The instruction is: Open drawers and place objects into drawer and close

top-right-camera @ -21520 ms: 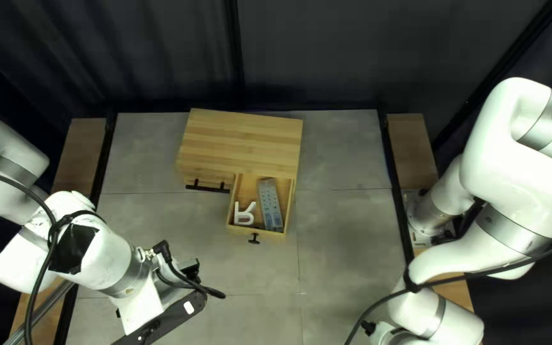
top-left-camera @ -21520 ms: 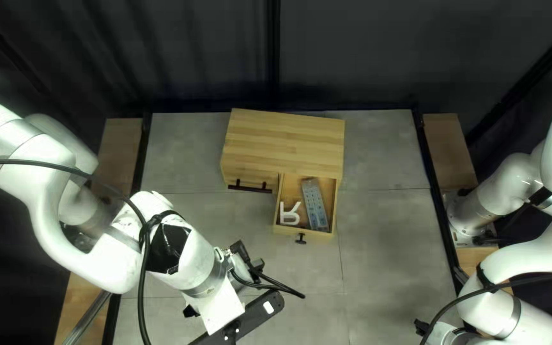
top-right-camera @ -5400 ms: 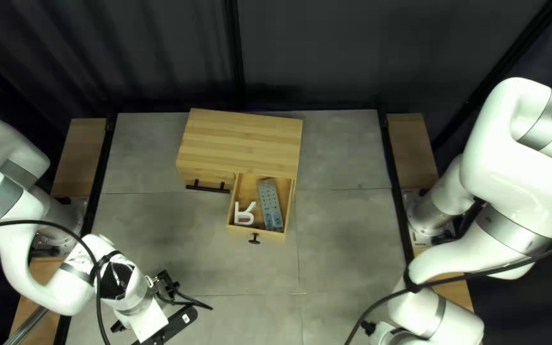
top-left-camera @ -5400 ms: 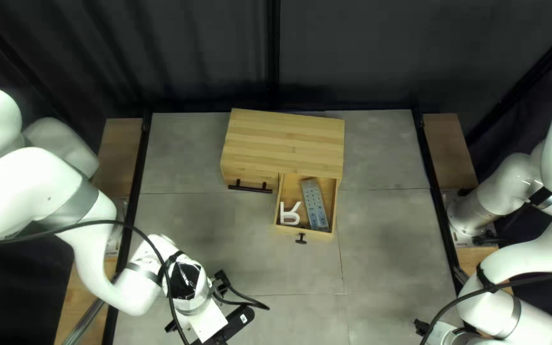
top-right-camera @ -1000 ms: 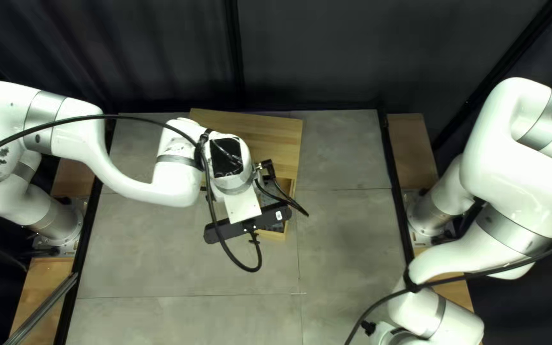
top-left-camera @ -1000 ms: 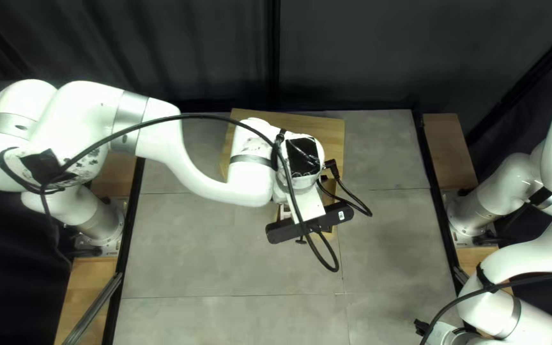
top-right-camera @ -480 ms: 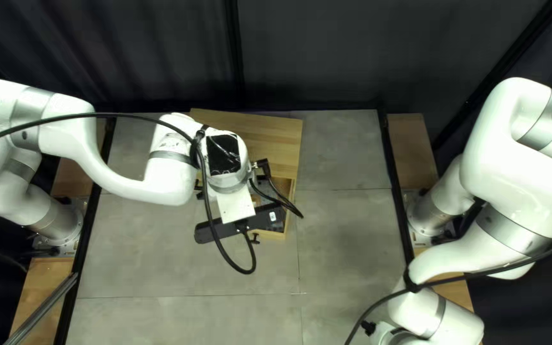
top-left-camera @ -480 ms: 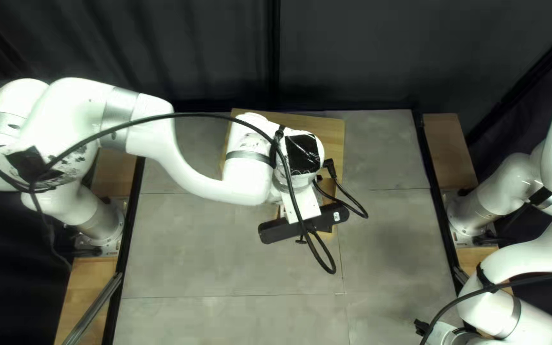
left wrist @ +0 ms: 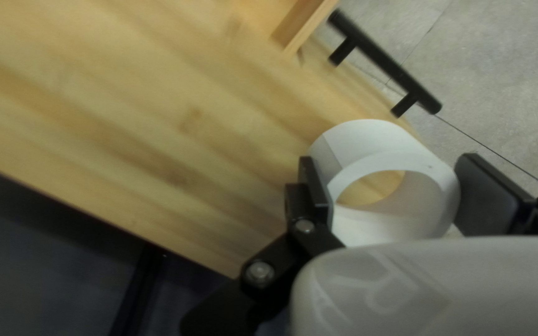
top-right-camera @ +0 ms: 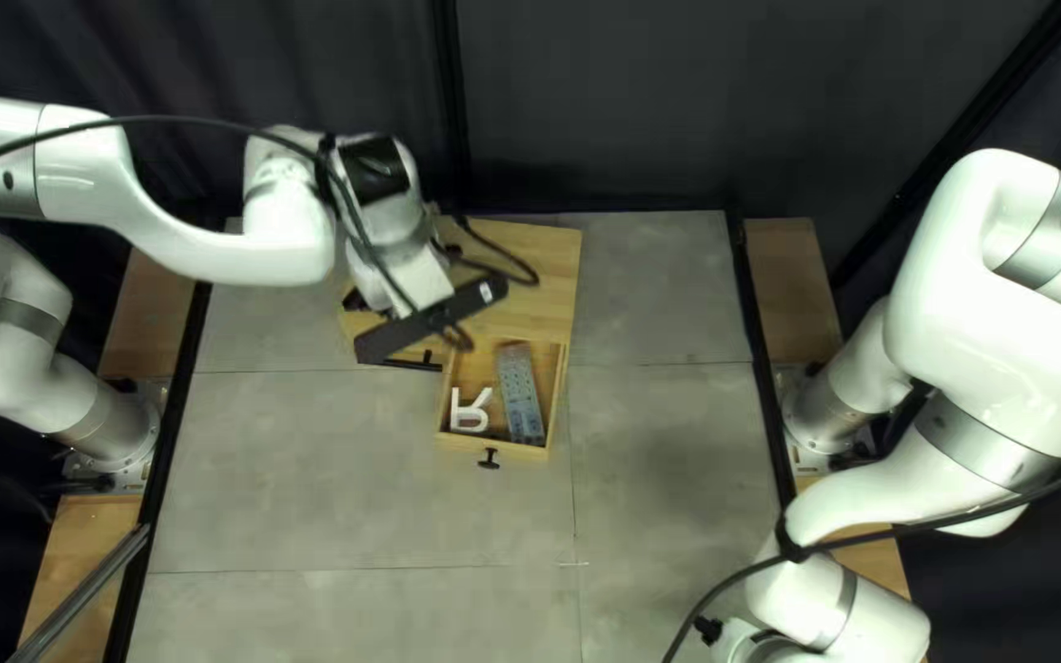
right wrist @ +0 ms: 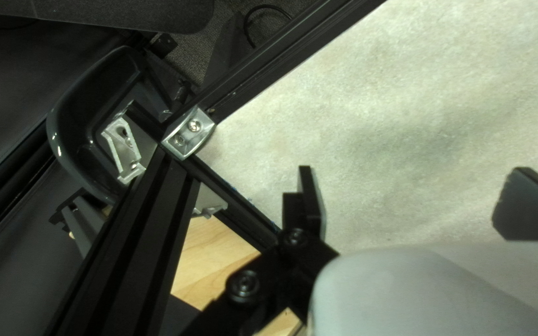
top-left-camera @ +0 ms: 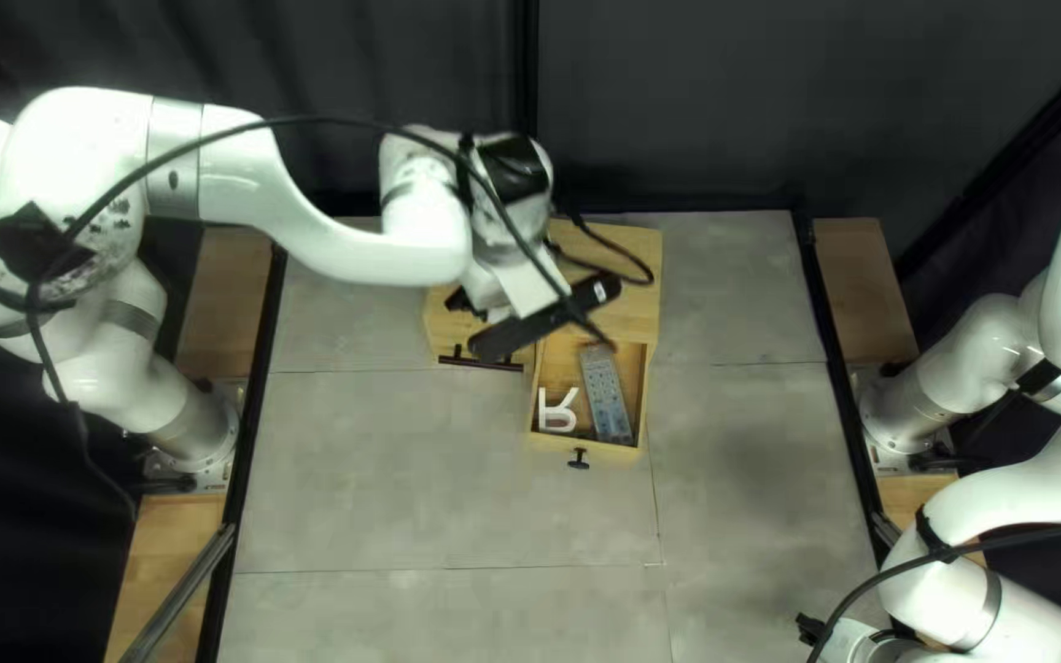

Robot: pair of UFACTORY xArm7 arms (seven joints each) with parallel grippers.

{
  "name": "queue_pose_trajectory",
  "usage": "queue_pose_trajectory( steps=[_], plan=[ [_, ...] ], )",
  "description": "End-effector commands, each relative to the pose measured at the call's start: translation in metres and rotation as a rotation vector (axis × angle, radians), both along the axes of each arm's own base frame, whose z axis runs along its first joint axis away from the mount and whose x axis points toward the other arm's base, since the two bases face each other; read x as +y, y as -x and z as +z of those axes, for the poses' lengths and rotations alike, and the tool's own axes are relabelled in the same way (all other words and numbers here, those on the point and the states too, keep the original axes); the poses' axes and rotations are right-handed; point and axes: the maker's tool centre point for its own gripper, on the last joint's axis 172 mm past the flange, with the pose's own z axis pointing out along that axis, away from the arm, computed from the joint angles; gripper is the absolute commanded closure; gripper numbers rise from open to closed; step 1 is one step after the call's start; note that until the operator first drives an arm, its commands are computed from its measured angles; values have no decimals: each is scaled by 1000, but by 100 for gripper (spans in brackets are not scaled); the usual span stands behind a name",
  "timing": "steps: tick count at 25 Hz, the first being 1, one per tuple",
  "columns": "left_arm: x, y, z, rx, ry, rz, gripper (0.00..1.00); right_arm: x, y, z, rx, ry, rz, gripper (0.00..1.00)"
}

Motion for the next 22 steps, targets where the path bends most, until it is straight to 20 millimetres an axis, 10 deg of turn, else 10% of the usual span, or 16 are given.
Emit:
queue_pose_trajectory(
  steps=[1, 3, 4, 5, 6, 10, 22],
  plan=[
    [8, -3, -6, -3, 20, 34, 100, 0, 0, 0, 0, 0, 0, 0],
    [8, -2, -10, -1, 27, 40, 96, 0, 0, 0, 0, 0, 0, 0],
    [9, -1, -13, -2, 32, 46, 72, 0, 0, 0, 0, 0, 0, 0],
    [9, -1, -14, -2, 35, 48, 28, 0, 0, 0, 0, 0, 0, 0],
    [10, 0, -16, -2, 37, 53, 18, 0, 0, 0, 0, 0, 0, 0],
    [14, 1, -17, -3, 38, 65, 0, 0, 0, 0, 0, 0, 0, 0],
    [-47, 29, 20, -26, 14, 57, 0, 0, 0, 0, 0, 0, 0, 0]
  ],
)
